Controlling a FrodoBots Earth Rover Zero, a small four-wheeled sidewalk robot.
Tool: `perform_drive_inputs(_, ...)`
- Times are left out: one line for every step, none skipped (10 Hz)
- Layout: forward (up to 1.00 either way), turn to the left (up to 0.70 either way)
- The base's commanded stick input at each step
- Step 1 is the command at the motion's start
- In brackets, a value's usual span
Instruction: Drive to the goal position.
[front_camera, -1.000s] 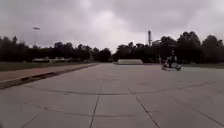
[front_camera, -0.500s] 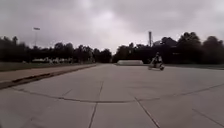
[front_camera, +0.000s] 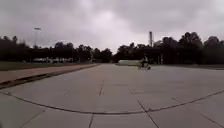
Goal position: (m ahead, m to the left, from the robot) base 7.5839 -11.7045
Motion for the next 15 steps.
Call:
perform_drive_inputs(0.7, 0.0)
perform_drive_inputs(0.7, 0.0)
perform_drive_inputs(0.7, 0.0)
perform_drive_inputs(0.7, 0.0)
perform_drive_inputs(0.7, 0.0)
perform_drive_inputs(0.7, 0.0)
perform_drive_inputs(0.7, 0.0)
perform_drive_inputs(0.7, 0.0)
perform_drive_inputs(0.7, 0.0)
perform_drive_inputs(0.7, 0.0)
perform_drive_inputs(0.7, 0.0)
perform_drive_inputs(0.7, 0.0)
perform_drive_inputs(0.7, 0.0)
perform_drive_inputs(0.7, 0.0)
perform_drive_inputs(0.7, 0.0)
